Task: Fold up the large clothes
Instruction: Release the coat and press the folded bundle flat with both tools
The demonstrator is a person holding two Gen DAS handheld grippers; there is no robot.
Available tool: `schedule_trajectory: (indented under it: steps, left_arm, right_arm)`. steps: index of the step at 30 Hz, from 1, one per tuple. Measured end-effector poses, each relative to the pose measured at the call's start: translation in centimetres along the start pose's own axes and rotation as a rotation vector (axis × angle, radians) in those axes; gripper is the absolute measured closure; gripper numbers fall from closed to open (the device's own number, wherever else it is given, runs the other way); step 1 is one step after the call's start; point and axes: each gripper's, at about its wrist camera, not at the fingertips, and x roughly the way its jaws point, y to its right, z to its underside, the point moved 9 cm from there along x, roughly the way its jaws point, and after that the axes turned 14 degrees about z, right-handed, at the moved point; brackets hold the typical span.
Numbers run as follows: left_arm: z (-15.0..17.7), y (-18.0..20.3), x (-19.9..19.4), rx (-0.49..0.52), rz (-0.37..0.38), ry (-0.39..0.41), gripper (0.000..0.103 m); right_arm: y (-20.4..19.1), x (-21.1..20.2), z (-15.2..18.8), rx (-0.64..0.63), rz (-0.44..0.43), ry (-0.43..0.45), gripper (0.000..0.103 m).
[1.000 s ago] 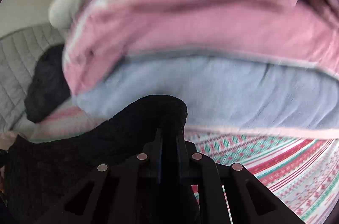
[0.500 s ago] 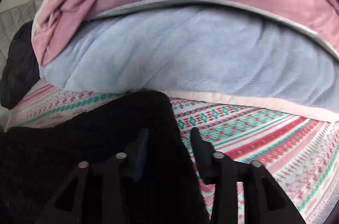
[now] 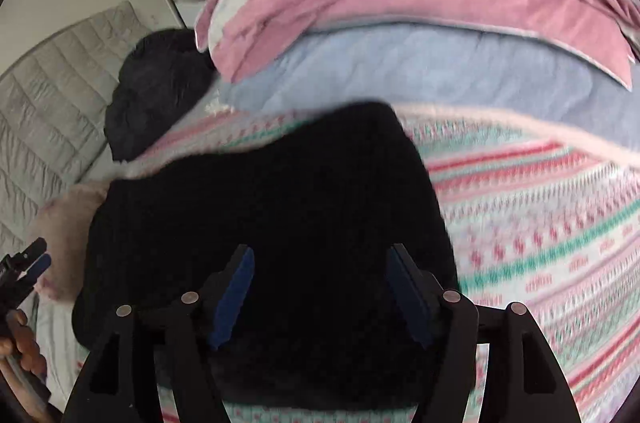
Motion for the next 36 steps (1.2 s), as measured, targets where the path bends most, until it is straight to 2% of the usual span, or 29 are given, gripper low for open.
schedule_trajectory:
  steps: [4,7,9,11,13,16,18,25,30,33,36]
  left_arm:
    - [2.3,2.6,2.8,0.099,-0.042,-0.032,0.035]
    - [3.8,2.8,5.5,0.191,-0.119,-0.072,0.035]
    - [5.0,2.1,7.4,0.207,-0.168,-0.138,0.035]
    - [5.5,1.4,8.1,0.200,-0.197,-0.147,0.035]
    - [6.0,1.2,8.7,0.209,-0.235,-0.167,0.034]
    - [7.0,1.0,9.8,0.260,-0.305,-0.174,0.034]
    - [7.3,1.0,10.0,0.287,-0.330,-0.145,0.034]
    - [7.4,1.4,9.2,0.299,-0.305,-0.127,0.034]
    - [7.3,1.5,9.2,0.296,-0.302,-0.126,0.034]
    - [7.4,1.5,9.2,0.296,-0.301,-0.126,0.034]
    - [7.3,1.5,9.1,0.292,-0.298,-0.129,0.034]
  right_arm:
    - [-2.6,1.1,1.9,-0.055,-0.038,-0.003,0.033]
    - [-4.2,3.4,2.7,-0.071,-0.045,-0.032,0.033]
    - [-5.0,3.9,2.7,-0.099,-0.016,-0.017,0.032]
    - [-5.5,4.4,2.6,-0.164,0.015,0.006,0.030]
    - [-5.8,5.9,3.4,-0.190,0.030,-0.035,0.029]
    - [-6.6,7.6,3.9,-0.248,0.072,-0.044,0.028]
    - [-6.9,7.7,3.8,-0.256,0.089,-0.041,0.027]
    - [-6.4,7.5,3.2,-0.248,0.070,-0.012,0.027]
    - [-5.2,5.0,3.0,-0.202,0.082,0.026,0.025]
    - [-5.9,3.2,3.6,-0.163,0.001,0.019,0.025]
    - [-8.5,2.2,4.4,-0.229,-0.037,0.041,0.025]
